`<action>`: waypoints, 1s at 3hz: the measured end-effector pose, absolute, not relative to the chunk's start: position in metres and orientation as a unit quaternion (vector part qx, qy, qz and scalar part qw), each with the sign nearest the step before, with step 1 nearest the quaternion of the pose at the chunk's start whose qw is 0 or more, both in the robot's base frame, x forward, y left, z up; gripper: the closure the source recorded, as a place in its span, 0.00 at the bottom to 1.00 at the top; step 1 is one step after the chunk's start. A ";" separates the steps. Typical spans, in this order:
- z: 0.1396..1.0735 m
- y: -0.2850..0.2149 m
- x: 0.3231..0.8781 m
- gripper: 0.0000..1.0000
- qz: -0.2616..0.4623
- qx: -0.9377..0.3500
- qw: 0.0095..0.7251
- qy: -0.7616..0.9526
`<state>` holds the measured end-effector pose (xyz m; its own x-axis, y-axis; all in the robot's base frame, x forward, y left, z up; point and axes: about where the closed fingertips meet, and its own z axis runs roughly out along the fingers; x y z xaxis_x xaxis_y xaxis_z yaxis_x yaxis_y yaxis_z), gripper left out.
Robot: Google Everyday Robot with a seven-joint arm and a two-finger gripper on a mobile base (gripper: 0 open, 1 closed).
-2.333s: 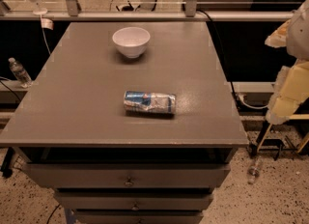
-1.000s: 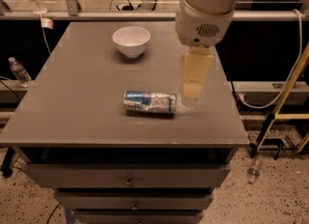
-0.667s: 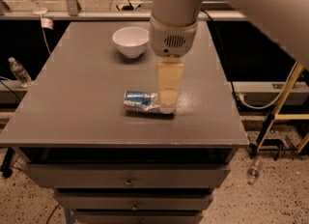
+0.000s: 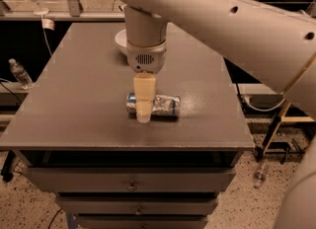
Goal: Place redbull can upright
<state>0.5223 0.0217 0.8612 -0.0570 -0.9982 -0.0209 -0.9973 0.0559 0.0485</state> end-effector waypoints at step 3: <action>0.843 0.046 0.532 0.00 -0.016 0.651 0.022 -0.759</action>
Offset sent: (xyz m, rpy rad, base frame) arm -0.0056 0.0127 -0.0063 -0.0855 0.0458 -0.1206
